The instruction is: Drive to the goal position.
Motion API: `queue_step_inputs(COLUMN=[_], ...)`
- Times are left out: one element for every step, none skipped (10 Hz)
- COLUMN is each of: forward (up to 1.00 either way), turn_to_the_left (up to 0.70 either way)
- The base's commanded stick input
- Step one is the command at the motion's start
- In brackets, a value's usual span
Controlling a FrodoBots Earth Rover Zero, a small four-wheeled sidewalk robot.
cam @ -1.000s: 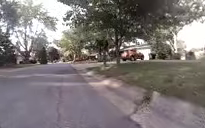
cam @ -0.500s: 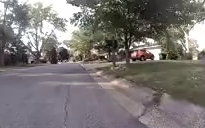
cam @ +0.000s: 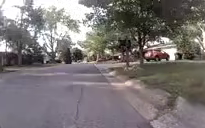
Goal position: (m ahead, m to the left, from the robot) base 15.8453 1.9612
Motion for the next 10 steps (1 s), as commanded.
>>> queue_step_inputs(forward=[0.0, 0.0, 0.0, 0.0, 0.0, 0.0, 0.0, 0.29, 0.85, 0.85], turn_to_the_left=[0.0, 0.0, 0.0, 0.0, 0.0, 0.0, 0.28, 0.48, 0.26, 0.26])
